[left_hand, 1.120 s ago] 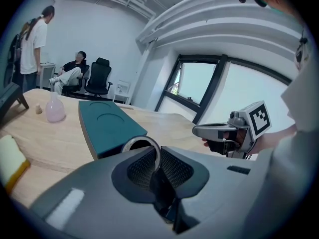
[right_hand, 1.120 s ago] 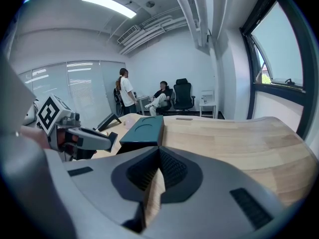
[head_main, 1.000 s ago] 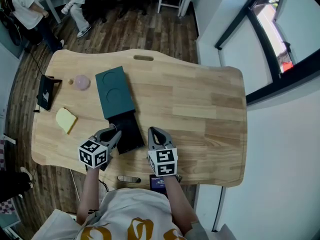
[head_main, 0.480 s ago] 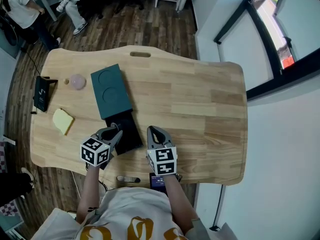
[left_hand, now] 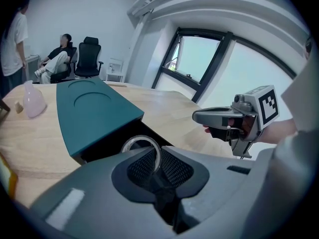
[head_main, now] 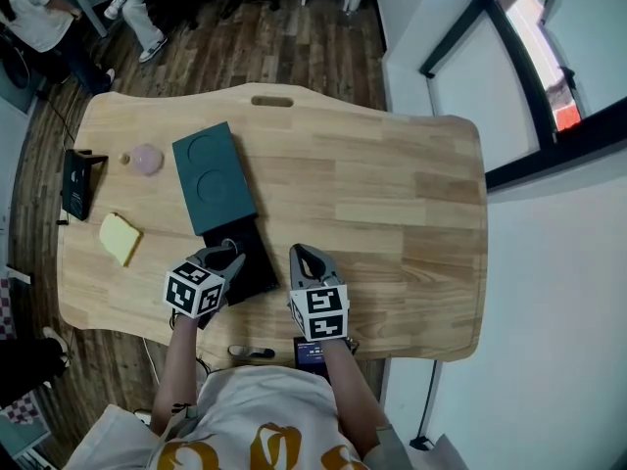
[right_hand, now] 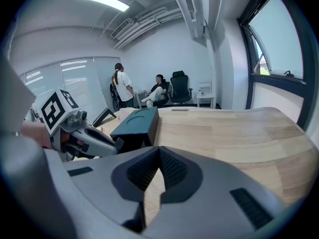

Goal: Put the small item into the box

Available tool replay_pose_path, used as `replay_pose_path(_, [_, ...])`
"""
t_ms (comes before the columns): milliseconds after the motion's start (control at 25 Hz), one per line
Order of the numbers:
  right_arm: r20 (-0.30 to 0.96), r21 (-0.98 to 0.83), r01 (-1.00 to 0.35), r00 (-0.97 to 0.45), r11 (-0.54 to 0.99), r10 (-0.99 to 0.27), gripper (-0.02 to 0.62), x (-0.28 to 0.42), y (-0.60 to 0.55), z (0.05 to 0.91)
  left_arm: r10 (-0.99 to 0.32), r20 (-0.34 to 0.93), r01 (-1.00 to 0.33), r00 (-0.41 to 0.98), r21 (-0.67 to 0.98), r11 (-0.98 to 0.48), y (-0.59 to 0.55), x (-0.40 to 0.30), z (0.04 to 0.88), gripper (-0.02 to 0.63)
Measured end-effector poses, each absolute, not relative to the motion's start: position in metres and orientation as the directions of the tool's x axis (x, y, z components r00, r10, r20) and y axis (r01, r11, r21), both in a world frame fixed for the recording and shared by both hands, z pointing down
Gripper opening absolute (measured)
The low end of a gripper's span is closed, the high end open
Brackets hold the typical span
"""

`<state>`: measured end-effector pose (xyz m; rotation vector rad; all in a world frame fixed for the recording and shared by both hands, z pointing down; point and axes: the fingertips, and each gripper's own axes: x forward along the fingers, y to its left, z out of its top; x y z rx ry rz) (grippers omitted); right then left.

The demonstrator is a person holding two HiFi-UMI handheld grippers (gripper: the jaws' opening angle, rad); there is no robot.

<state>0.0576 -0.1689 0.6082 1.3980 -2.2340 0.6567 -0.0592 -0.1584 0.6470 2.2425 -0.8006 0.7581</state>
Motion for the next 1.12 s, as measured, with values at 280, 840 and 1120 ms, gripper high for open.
replay_pose_path(280, [0.580,-0.173,-0.910,-0.404,0.378,-0.707,0.005,0.060,-0.175,0.612,-0.276,0.738,-0.679,0.616,0.318,-0.662,-0.160,-0.051,0.657,0.040])
replay_pose_path(840, [0.594,-0.177,-0.919,-0.385,0.352,-0.706,0.004,0.070,-0.180,0.619,-0.159,0.816,-0.637,0.555,0.295,-0.712,-0.155,-0.039,0.674,0.040])
replay_pose_path(1120, [0.601,-0.181,-0.920,-0.383,0.347,-0.702,0.004,0.072,-0.179,0.623,-0.090,0.852,-0.580,0.516,0.271,-0.768,-0.148,-0.031,0.681,0.040])
